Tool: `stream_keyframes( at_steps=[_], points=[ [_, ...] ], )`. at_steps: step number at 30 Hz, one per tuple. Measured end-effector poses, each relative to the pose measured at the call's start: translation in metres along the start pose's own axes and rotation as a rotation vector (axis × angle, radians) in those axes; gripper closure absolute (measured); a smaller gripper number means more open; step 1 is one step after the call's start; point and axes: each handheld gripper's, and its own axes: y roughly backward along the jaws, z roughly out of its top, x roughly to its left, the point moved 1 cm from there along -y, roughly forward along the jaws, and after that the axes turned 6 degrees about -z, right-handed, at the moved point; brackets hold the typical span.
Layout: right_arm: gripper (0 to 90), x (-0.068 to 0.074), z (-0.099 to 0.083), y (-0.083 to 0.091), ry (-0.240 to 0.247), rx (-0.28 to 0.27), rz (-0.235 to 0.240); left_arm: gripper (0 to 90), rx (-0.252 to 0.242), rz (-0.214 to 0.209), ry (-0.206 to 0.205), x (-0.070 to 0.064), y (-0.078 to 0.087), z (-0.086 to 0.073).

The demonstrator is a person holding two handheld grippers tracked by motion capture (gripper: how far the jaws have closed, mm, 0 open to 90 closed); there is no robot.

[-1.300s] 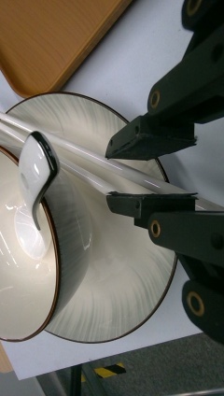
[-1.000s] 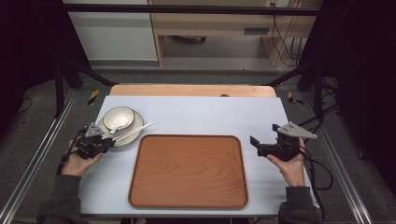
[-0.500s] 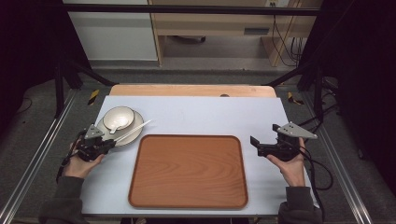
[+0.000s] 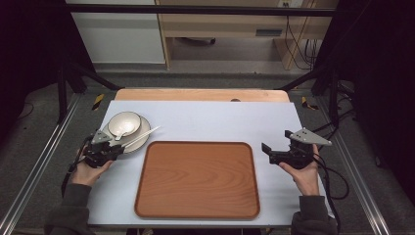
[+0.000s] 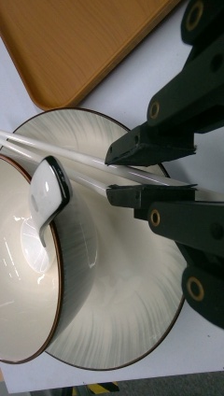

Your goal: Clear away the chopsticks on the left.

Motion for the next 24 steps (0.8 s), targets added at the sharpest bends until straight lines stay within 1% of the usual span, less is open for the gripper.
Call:
stream_keyframes(
  at_steps=[5,7,11,14,16,17,19,20,24],
  points=[
    [1.6,-0.0002,0.0,0.0001,0.001,0.0,0.0,79.7,-0.001,-0.005,0.001,-0.0011,0.0015,0.0001],
    [1.6,-0.0002,0.0001,0.0003,0.0,-0.001,0.0,80.3,-0.001,0.001,-0.002,-0.0024,0.0017,0.0001],
    [1.5,-0.0002,0.0003,0.0005,-0.004,-0.004,0.003,80.6,-0.003,-0.009,0.01,-0.003,0.0008,0.0007],
    [1.6,-0.0001,0.0001,0.0003,-0.001,-0.002,0.002,78.7,-0.017,-0.014,0.026,-0.0034,-0.0017,0.0013],
    [1.8,0.0002,0.0,-0.0001,-0.002,-0.001,0.004,74.3,-0.026,-0.026,0.032,-0.0037,-0.0029,0.0022],
    [1.9,0.0003,0.0,-0.0003,-0.002,0.0,0.005,74.0,-0.027,-0.03,0.034,-0.0034,-0.0036,0.0024],
    [1.8,0.0003,-0.0003,-0.0006,0.002,0.001,0.006,74.0,-0.021,-0.024,0.039,-0.0018,-0.0052,0.0025],
    [1.9,0.0005,-0.0003,-0.0009,0.001,0.001,0.005,74.2,-0.026,-0.025,0.048,-0.0015,-0.0068,0.0023],
    [1.9,0.0007,-0.0004,-0.0011,0.0,0.001,0.005,76.8,-0.018,-0.024,0.037,-0.0018,-0.008,0.0028]
  ],
)
